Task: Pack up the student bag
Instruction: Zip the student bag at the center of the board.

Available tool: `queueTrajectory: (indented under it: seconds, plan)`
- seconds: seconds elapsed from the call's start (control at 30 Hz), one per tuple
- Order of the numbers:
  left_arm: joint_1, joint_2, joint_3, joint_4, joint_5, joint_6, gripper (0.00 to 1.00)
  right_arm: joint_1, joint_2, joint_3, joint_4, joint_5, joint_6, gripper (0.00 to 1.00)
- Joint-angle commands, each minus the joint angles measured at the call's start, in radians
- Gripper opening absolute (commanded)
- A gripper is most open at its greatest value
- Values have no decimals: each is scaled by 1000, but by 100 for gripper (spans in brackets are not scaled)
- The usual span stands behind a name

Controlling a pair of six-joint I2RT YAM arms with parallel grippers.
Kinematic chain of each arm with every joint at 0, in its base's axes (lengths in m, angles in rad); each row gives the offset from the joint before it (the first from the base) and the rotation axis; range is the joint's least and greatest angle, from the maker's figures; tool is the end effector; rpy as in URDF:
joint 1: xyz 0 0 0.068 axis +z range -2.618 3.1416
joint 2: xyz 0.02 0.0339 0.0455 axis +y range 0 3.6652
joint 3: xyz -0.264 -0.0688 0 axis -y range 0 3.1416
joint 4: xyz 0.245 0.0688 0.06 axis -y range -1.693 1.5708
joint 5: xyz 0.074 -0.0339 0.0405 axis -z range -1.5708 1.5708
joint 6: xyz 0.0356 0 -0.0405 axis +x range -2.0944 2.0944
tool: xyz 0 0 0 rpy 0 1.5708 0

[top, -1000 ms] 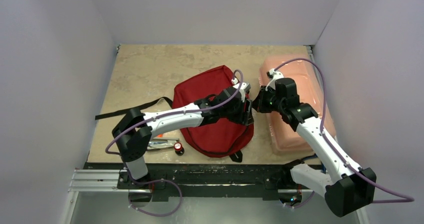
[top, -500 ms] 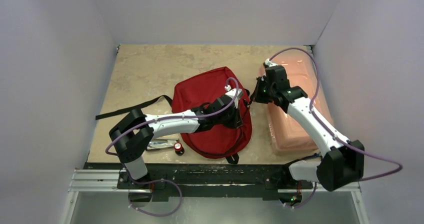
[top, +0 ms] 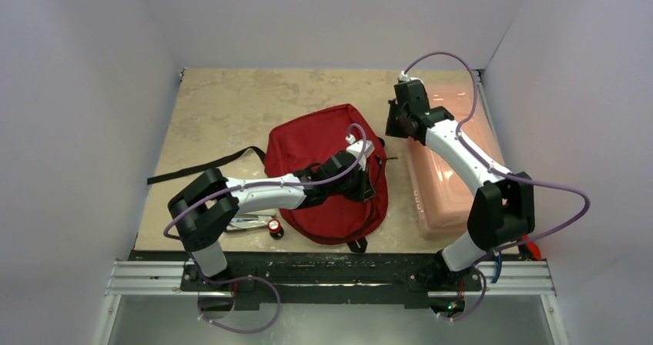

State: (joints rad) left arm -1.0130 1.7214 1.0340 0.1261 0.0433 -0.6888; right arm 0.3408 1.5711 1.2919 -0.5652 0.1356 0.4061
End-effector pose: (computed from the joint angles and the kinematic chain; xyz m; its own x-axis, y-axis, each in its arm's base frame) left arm 0.1997 -0.3230 0.2071 -0.7686 0.0323 -0.6389 0.4903 0.6713 -0.5559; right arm 0.3265 0.1107 0.2860 -0.7447 0.1512 -0.6501 0.0518 0.9842 0.1695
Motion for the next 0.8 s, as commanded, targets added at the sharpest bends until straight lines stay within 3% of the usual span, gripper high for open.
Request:
queueTrajectory:
  seconds: [0.0, 0.1, 0.13, 0.2, 0.23, 0.33, 0.4, 0.43, 0.47, 0.57, 0.77]
  plan:
    - [-32, -7, -33, -45, 103, -7, 0, -23, -41, 60, 155, 101, -53, 0]
    - [-30, -26, -19, -73, 115, -15, 0, -22, -68, 43, 127, -6, -83, 0]
    - [-24, -34, -6, -87, 131, -14, 7, -22, -81, 32, 114, -37, -94, 0]
    - [-2, -50, 26, -115, 177, -18, 33, -21, -125, -31, 103, -84, -93, 0]
    - [11, -61, 37, -123, 207, -24, 42, -20, -169, -67, 106, -111, -92, 5]
    - [51, -123, 36, -119, 301, -44, 58, -17, -266, -162, 123, -188, -90, 11]
    - [83, -173, 35, -118, 344, -41, 62, -14, -319, -210, 125, -233, -90, 11]
    - [100, -199, 34, -124, 373, -35, 64, -11, -344, -237, 133, -257, -70, 26]
    - [121, -226, 33, -144, 395, -29, 67, -8, -363, -262, 146, -280, -61, 30]
    - [195, -327, 32, -224, 425, -10, 74, 5, -408, -340, 200, -355, -40, 34]
    - [353, -490, 100, -418, 458, 77, 76, 20, -364, -420, 294, -408, -7, 34]
